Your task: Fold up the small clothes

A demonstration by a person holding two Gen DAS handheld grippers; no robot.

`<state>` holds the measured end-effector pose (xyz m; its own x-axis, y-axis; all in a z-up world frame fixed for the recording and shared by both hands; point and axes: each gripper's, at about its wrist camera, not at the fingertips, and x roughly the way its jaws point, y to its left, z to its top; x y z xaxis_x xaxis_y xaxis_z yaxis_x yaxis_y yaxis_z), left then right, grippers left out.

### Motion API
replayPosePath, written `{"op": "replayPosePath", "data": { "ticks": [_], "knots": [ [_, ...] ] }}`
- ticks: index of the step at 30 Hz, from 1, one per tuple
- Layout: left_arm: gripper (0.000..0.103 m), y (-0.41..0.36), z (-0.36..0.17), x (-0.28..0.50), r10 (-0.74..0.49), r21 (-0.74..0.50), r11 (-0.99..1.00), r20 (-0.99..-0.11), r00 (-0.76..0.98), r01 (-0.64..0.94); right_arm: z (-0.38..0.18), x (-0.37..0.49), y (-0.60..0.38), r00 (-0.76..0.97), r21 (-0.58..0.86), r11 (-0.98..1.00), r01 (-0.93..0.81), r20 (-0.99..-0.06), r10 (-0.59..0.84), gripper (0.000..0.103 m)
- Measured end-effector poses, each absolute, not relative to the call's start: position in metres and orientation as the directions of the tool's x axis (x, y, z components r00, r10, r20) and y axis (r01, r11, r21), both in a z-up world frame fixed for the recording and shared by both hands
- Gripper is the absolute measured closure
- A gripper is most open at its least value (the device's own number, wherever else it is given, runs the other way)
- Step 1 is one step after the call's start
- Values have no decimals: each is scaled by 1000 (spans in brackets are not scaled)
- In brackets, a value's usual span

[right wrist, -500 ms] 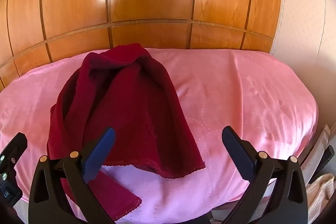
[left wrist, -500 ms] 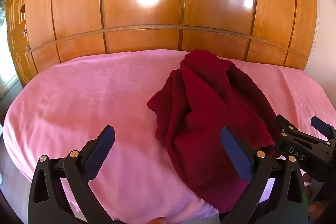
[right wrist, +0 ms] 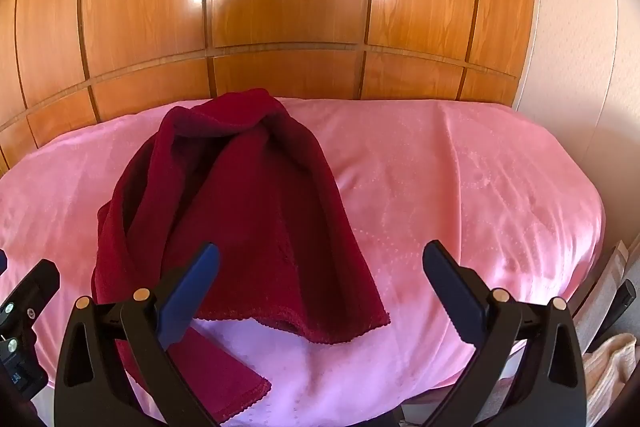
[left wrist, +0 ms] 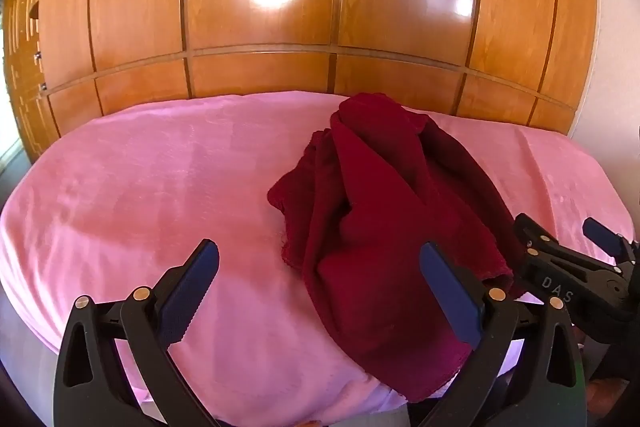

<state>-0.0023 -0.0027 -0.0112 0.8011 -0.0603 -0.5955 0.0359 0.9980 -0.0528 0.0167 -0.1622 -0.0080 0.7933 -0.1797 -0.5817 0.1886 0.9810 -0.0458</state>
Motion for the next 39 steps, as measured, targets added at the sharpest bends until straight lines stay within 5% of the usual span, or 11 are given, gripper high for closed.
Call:
{"op": "replayPosePath", "data": {
  "ticks": [39],
  "knots": [
    [3, -7, -6, 7, -48, -17, 999, -625, 779, 48, -23, 21, -169, 774, 9, 985, 172, -620, -130, 2]
  ]
}}
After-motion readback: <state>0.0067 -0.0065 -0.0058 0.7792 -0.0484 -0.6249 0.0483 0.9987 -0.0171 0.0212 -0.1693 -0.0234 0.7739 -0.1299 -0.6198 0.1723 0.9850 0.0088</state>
